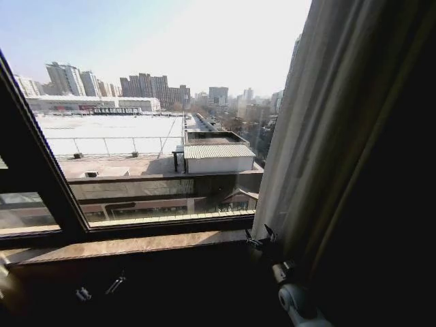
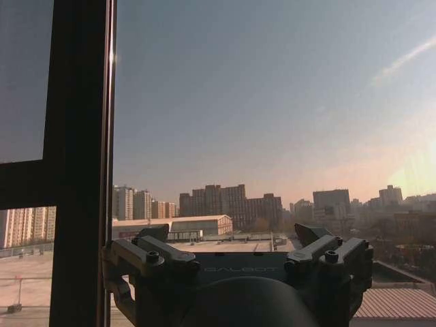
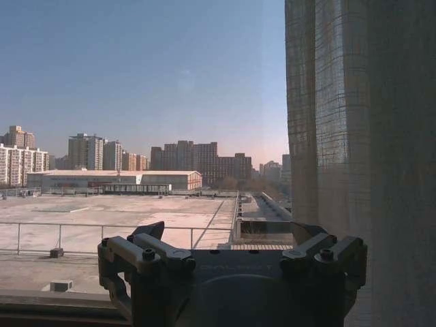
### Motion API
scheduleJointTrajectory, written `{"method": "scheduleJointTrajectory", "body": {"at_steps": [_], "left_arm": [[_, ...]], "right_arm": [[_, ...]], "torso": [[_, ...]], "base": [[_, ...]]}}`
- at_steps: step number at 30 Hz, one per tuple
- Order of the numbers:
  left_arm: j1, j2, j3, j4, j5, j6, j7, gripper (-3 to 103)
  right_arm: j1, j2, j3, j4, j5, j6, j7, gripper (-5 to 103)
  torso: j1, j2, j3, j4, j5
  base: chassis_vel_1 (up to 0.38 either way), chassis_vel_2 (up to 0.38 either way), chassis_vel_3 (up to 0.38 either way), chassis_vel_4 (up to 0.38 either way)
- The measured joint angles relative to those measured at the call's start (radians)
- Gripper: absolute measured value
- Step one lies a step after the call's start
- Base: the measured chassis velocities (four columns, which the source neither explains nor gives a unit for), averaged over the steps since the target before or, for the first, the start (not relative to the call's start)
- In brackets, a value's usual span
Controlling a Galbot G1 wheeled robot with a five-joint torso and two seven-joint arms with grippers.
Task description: Open the curtains by pulling them apart, changing their state from closed to fully open.
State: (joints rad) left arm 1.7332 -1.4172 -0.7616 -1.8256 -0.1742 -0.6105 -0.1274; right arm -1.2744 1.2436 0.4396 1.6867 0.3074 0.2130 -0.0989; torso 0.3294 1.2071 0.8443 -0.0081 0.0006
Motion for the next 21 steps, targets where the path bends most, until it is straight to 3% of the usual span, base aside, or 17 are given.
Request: {"method": "scheduleJointTrajectory", "body": {"at_steps": [12, 21], "left_arm": [[0.000, 0.000, 0.000, 0.000, 0.000, 0.000, 0.001, 100], [0.000, 0.000, 0.000, 0.000, 0.000, 0.000, 0.001, 100]], "right_arm": [[0.046, 0.003, -0.007, -0.036, 0.018, -0.032, 0.061, 100], [0.104, 0.006, -0.016, -0.080, -0.018, -0.056, 0.153, 100]], "torso": [[0.000, 0.000, 0.000, 0.0000, -0.0011], [0.000, 0.000, 0.000, -0.0001, -0.0004]], "base": [[-0.103, 0.029, 0.101, -0.024], [-0.268, 0.136, 0.245, -0.125]]}}
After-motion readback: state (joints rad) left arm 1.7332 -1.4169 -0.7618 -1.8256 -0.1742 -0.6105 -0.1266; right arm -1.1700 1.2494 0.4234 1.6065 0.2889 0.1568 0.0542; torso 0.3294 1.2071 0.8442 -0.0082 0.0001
